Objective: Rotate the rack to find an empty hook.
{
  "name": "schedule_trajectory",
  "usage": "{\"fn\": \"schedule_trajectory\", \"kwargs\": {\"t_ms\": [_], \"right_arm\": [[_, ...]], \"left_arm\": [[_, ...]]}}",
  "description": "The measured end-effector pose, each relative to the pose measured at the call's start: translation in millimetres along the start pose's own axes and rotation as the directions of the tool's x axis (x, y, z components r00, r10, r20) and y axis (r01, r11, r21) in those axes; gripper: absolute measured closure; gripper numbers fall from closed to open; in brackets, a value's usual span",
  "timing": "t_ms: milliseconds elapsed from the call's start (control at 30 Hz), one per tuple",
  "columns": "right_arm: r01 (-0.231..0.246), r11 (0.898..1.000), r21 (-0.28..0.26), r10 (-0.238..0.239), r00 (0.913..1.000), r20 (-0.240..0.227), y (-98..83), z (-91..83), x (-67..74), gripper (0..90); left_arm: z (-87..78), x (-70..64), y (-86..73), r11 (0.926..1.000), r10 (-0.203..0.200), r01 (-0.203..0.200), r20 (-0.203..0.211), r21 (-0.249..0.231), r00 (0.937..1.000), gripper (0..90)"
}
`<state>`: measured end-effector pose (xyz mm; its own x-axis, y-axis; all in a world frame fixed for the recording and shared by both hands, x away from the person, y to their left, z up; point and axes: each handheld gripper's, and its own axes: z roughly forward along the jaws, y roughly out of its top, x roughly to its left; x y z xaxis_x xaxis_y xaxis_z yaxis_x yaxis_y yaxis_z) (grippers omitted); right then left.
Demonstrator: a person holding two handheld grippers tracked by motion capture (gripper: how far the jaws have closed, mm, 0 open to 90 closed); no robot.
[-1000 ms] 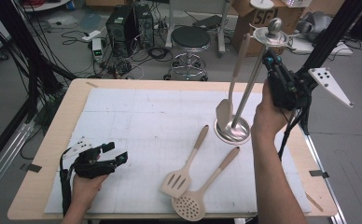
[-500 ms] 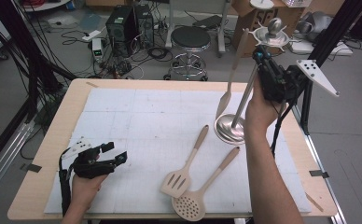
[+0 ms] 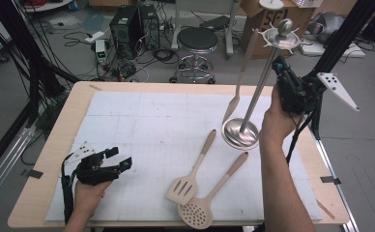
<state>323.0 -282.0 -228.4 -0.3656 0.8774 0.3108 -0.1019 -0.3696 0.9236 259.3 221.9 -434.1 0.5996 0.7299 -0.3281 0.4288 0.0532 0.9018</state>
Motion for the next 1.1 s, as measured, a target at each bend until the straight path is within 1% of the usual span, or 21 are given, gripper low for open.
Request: {"fn": "schedule_trajectory", "kwargs": {"t_ms": [33, 67, 167, 200, 233, 300, 333, 367, 567, 633, 667, 733, 767, 800, 933, 1000, 1100], "right_arm": [[-0.002, 1.000, -0.006, 0.002, 1.0000, 0.008, 1.6, -1.7, -2.8, 90.0], [-0.007, 1.000, -0.024, 0.007, 0.9999, 0.011, 3.3, -3.2, -5.0, 90.0], [-0.015, 0.999, -0.039, 0.016, 0.9996, 0.024, 10.5, -8.4, -10.3, 90.0], [-0.031, 0.998, -0.051, 0.032, 0.9993, 0.021, 12.6, -9.4, -11.6, 90.0], [-0.032, 0.998, -0.053, 0.033, 0.9993, 0.018, 14.6, -10.7, -12.8, 90.0], [-0.016, 0.998, -0.068, 0.017, 0.9998, 0.011, 19.0, -13.2, -12.5, 90.0], [0.004, 0.998, -0.068, -0.003, 0.9999, 0.014, 20.8, -13.9, -10.3, 90.0], [0.014, 0.998, -0.067, -0.013, 0.9998, 0.018, 21.5, -14.4, -8.8, 90.0], [0.026, 0.998, -0.061, -0.025, 0.9995, 0.016, 18.6, -14.6, -5.1, 90.0], [0.049, 0.997, -0.056, -0.048, 0.9987, 0.019, 17.2, -13.7, -2.6, 90.0], [0.053, 0.997, -0.054, -0.053, 0.9985, 0.014, 16.6, -13.2, -1.6, 90.0], [0.063, 0.997, -0.051, -0.062, 0.9979, 0.020, 16.3, -12.4, -0.8, 90.0], [0.059, 0.997, -0.054, -0.058, 0.9981, 0.021, 16.1, -12.1, -1.4, 90.0], [0.058, 0.997, -0.047, -0.057, 0.9981, 0.021, 15.8, -11.5, -1.3, 90.0], [0.076, 0.996, -0.043, -0.076, 0.9970, 0.018, 14.3, -10.3, 1.8, 90.0], [0.077, 0.996, -0.043, -0.076, 0.9970, 0.013, 13.2, -9.4, 4.7, 90.0], [0.105, 0.994, -0.034, -0.105, 0.9944, 0.010, 12.2, -7.2, 9.1, 90.0]], "left_arm": [[0.0, 0.1, -0.1, 1.0000, -0.001, 0.001, -0.001, 0.001, 1.0000, 20.9], [0.0, 0.2, 0.0, 1.0000, -0.002, 0.002, -0.001, 0.000, 1.0000, 20.9], [-0.4, 0.4, 0.1, 1.0000, -0.003, 0.003, -0.002, -0.004, 1.0000, 20.9], [-0.5, 0.4, 0.1, 1.0000, -0.003, 0.003, -0.001, -0.005, 1.0000, 20.9], [-0.8, 0.7, 0.1, 1.0000, -0.003, 0.003, -0.001, -0.005, 1.0000, 20.9], [-0.6, 0.8, 0.0, 1.0000, -0.003, 0.003, -0.002, -0.003, 1.0000, 20.9], [-0.4, 0.5, 0.0, 1.0000, -0.002, 0.002, -0.003, -0.002, 1.0000, 21.0], [-0.1, 0.2, 0.1, 1.0000, -0.001, 0.001, 0.000, -0.001, 1.0000, 21.0], [0.5, -0.9, 0.1, 1.0000, 0.004, -0.004, -0.001, 0.002, 1.0000, 21.0], [0.4, -0.7, 0.1, 1.0000, 0.003, -0.003, -0.001, 0.001, 1.0000, 21.1], [0.3, -0.6, 0.1, 1.0000, 0.003, -0.003, -0.001, 0.001, 1.0000, 21.0], [0.2, -0.5, 0.1, 1.0000, 0.001, -0.001, -0.002, -0.001, 1.0000, 21.0], [0.1, -0.4, 0.0, 1.0000, -0.001, 0.001, -0.001, -0.002, 1.0000, 21.1], [0.2, -0.1, 0.0, 1.0000, 0.000, 0.000, -0.001, 0.000, 1.0000, 21.0], [0.9, -0.3, 0.0, 1.0000, 0.003, -0.003, 0.001, 0.002, 1.0000, 21.1], [0.5, -0.6, 0.1, 1.0000, 0.003, -0.003, 0.001, 0.001, 1.0000, 21.0], [0.1, -0.5, 0.1, 1.0000, -0.003, 0.003, -0.002, -0.004, 1.0000, 21.0]]}}
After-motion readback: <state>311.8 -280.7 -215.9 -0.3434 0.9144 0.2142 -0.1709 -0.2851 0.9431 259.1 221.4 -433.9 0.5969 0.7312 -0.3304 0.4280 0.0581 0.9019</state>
